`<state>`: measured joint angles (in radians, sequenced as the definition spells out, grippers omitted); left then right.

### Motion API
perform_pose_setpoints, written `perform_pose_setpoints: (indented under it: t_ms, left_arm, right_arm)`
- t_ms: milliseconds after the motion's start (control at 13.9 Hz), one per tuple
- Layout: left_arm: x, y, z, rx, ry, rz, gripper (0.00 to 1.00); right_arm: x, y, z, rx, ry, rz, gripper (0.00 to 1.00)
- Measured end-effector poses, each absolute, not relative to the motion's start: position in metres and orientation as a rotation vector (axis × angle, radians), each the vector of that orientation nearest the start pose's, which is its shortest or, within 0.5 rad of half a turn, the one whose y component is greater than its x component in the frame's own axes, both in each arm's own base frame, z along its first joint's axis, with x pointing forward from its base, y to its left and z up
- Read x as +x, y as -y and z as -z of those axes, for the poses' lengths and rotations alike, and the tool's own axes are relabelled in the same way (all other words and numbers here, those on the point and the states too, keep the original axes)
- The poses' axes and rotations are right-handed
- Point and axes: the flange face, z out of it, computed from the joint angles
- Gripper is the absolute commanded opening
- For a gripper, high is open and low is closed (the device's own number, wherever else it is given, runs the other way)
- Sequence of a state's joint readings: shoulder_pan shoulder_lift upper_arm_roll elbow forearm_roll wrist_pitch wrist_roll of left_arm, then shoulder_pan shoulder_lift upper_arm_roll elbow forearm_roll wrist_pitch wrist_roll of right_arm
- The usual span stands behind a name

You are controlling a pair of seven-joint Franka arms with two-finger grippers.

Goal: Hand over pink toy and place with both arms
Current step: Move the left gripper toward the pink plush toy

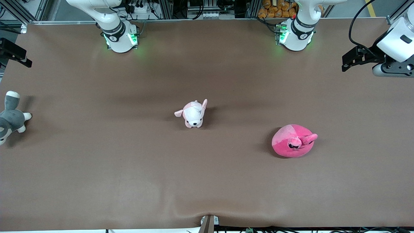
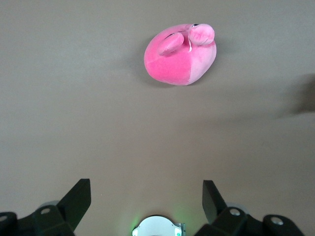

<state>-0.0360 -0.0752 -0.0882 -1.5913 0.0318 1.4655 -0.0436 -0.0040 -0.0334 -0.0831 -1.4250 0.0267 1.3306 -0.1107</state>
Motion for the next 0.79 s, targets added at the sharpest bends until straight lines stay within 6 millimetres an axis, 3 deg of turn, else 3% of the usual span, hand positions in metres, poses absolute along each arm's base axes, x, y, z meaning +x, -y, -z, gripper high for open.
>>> perform_pose_setpoints:
  t_ms: [503,791]
  left_arm:
    - [0.519,0.066,-0.650,-3.098,-0.111,-0.053,1.00]
    - [0.541,0.077,-0.626,-3.089,0.253,-0.106,1.00]
  right_arm:
    - [0.515,0.041,-0.688,-3.105,0.050,-0.093,1.00]
    - [0.515,0.041,-0.688,-3.105,0.053,-0.095,1.00]
